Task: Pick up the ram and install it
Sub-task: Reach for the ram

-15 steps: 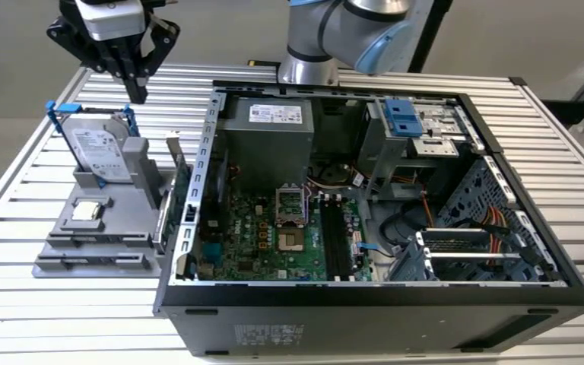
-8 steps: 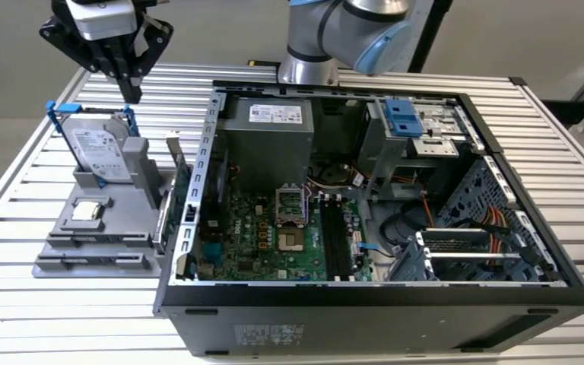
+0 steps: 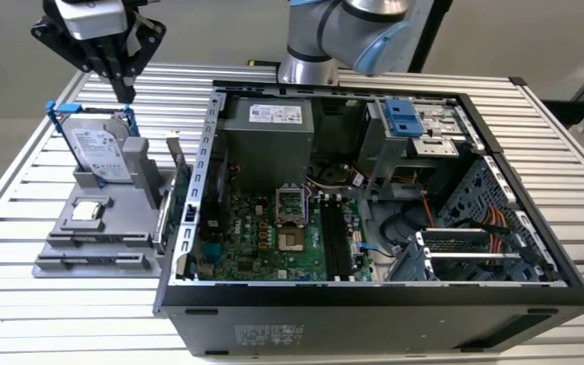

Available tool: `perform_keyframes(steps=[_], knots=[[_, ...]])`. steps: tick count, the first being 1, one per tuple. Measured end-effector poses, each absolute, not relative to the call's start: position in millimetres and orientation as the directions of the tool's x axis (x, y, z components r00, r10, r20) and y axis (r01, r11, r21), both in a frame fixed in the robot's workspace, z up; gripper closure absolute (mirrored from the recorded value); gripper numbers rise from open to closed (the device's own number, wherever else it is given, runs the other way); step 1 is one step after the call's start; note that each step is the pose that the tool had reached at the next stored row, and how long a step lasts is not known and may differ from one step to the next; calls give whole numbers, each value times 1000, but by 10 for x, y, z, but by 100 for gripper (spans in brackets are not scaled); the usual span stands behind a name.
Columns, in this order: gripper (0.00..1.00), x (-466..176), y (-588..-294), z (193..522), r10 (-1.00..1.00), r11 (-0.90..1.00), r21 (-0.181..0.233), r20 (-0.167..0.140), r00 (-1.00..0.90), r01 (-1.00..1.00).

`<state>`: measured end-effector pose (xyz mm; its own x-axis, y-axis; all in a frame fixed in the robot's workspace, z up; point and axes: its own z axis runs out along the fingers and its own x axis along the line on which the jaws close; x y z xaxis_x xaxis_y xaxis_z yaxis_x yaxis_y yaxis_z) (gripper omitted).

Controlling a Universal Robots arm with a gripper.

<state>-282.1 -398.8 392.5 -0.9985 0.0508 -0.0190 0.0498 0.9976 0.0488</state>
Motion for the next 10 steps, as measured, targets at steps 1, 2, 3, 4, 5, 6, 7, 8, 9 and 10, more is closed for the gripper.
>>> perform_keyframes(steps=[1,2,3,4,5,6,7,8,9,10], knots=[[100,-2831,-3988,3925,50,998,49,-19,-999,50],[100,-2841,-3988,3925,50,998,49,-19,-999,49],[100,-2852,-3988,3925,50,998,49,-19,-999,49],[100,-2862,-3988,3925,50,998,49,-19,-999,49],[100,-2873,-3988,3925,49,998,49,-19,-999,48],[100,-2883,-3988,3925,49,998,49,-19,-999,48],[100,-2893,-3988,3925,49,998,49,-19,-999,48],[100,-2903,-3988,3925,48,998,49,-19,-999,47],[100,-2913,-3988,3925,48,998,49,-19,-999,47],[100,-2923,-3988,3925,48,998,49,-19,-999,47]])
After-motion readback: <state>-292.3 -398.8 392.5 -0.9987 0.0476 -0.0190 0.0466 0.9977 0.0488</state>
